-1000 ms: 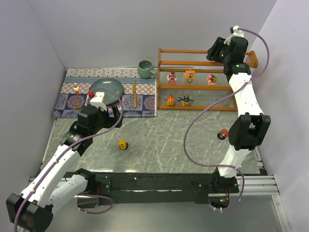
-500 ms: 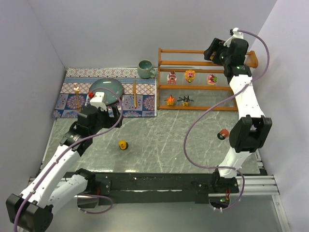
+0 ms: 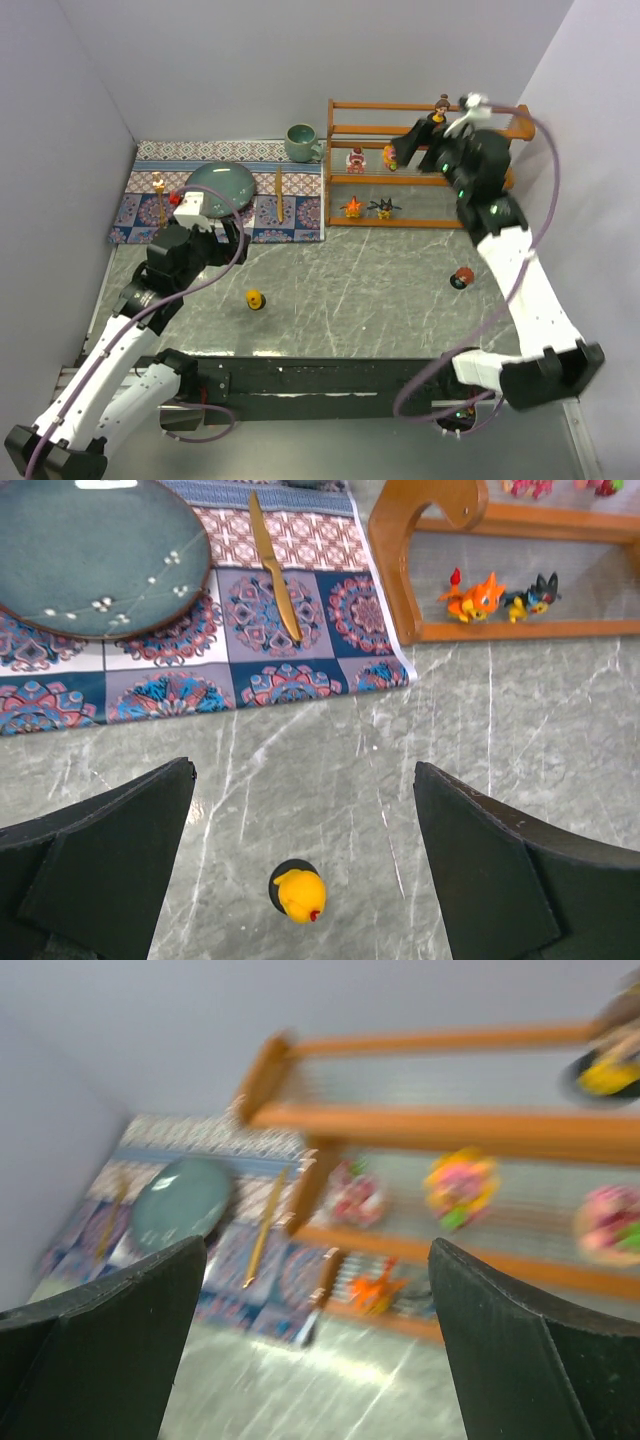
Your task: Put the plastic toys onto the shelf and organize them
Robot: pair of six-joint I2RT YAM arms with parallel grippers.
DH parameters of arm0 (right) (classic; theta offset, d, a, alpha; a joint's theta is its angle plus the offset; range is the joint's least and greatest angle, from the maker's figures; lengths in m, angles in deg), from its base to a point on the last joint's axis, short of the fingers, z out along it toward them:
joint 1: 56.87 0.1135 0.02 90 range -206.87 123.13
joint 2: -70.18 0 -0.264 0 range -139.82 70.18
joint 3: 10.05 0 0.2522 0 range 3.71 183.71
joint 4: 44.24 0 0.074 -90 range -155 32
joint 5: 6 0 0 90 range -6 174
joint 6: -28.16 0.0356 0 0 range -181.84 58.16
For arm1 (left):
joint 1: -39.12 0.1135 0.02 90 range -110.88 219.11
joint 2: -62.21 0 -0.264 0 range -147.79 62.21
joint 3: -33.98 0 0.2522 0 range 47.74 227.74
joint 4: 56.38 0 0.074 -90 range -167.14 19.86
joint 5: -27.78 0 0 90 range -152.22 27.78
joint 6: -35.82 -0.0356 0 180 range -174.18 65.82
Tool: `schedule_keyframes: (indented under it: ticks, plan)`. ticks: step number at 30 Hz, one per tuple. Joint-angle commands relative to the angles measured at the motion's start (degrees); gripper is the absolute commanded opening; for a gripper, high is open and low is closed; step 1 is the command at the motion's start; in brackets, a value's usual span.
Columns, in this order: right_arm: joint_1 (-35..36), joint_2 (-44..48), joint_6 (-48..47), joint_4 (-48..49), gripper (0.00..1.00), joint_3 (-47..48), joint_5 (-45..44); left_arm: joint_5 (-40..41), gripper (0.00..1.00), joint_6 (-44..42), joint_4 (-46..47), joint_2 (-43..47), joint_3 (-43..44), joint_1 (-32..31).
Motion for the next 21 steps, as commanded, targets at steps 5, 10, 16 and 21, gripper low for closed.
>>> schedule_keyframes:
  ticks: [5, 10, 16, 21]
  plan:
    - [15.09, 13.52, 5.65, 10.12, 1.0, -24.06, -6.29, 2.3, 0.97, 1.78, 0.79, 3.35, -0.09, 0.33]
    - [23.18, 16.08, 7.5, 14.78, 1.0, -36.64, -7.62, -2.53, 0.97, 7.56, -2.63, 2.21, -0.97, 0.33]
    - [28.54, 15.29, 9.6, 17.94, 1.0, -45.52, -9.55, -0.35, 0.97, 17.23, -9.91, 2.21, -3.25, 0.33]
    - [29.25, 16.08, 11.98, 22.6, 1.0, -51.76, -9.2, -1.83, 0.97, 24.27, -13.62, 0.37, -7.2, 0.16]
